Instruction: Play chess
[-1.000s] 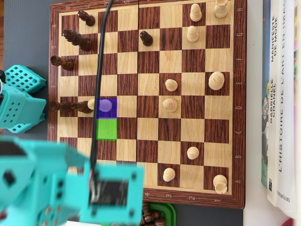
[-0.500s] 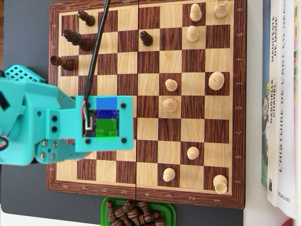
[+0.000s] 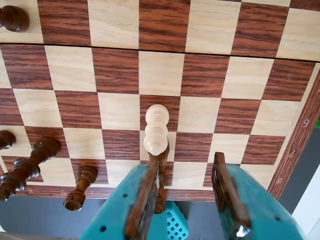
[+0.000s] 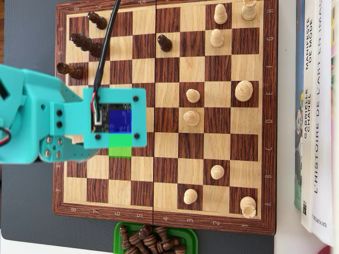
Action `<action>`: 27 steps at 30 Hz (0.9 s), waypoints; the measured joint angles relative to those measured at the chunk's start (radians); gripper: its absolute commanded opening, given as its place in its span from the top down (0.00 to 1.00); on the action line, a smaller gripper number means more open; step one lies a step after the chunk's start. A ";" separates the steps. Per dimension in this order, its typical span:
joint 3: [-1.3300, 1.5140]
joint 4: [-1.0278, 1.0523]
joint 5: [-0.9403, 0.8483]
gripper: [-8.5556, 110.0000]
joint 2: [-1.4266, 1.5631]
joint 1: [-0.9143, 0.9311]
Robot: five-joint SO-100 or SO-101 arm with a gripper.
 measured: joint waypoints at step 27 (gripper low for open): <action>0.077 0.003 0.054 0.77 0.003 -0.080</action>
